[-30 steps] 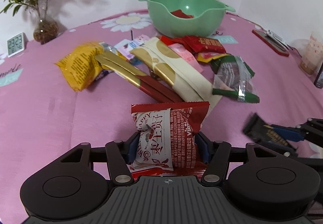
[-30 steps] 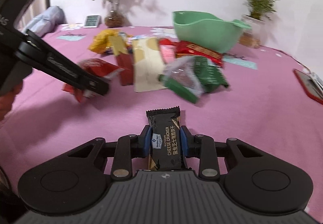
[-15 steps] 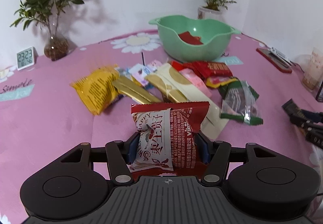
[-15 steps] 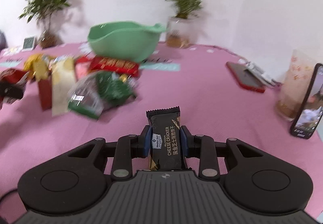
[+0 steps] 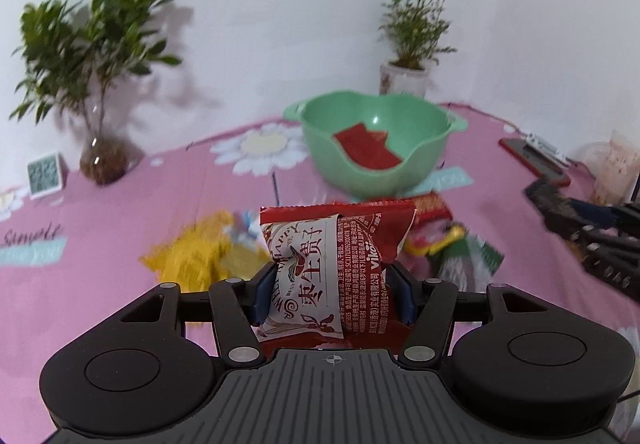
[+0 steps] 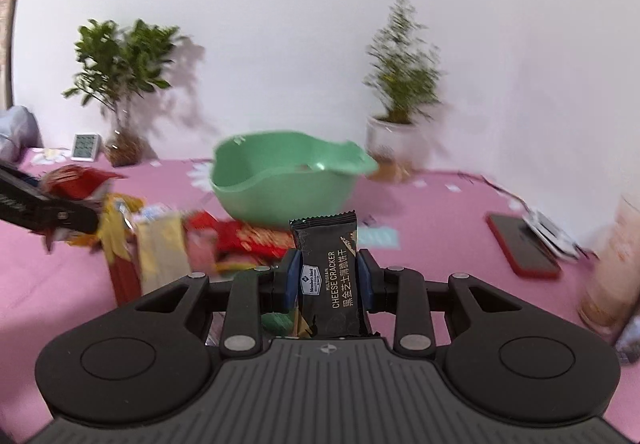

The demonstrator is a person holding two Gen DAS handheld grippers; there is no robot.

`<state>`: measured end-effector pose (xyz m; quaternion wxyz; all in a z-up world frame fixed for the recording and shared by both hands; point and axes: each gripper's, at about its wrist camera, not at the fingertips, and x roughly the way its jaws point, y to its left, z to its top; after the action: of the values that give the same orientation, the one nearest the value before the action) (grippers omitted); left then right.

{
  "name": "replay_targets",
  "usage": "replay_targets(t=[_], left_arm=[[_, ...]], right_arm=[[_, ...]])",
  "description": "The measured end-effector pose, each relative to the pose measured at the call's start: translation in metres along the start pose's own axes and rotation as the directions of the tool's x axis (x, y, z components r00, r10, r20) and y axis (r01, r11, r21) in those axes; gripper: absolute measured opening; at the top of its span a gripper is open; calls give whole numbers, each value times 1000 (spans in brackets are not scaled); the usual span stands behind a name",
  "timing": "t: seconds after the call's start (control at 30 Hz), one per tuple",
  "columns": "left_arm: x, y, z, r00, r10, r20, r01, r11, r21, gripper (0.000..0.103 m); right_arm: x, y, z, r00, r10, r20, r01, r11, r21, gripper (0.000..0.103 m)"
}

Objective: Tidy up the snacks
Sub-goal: 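Carry the pastry bag and cracker bar to the green bowl and release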

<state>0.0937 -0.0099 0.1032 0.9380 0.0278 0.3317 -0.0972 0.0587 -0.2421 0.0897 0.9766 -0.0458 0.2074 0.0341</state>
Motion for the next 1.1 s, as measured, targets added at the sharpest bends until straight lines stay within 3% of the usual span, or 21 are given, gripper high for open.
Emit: replay_targets(t=[0.23,0.63,0.9,0.97,1.1], left_arm=[[19,-6,41,998,-44,48,42,998,36,103],[92,-17,112,995,-49,82,41,995,88,103],[137,-15,126,997,-7,75,-2,993,114,103],[142,-14,127,997,12,71,-20,993,113,103],[140,-13,125,996,41,82,-50,991,120,103]], right_arm=[[28,15,27,996,74,46,-73,997,-17,36],[113,2,75,993,98,64,-102,993,53,36],[160,-4,83,996,82,32,-83,996,44,38],[164,-6,82,996,84,17,-85,994,64,44],[156,-7,76,997,80,20,-82,994,67,45]])
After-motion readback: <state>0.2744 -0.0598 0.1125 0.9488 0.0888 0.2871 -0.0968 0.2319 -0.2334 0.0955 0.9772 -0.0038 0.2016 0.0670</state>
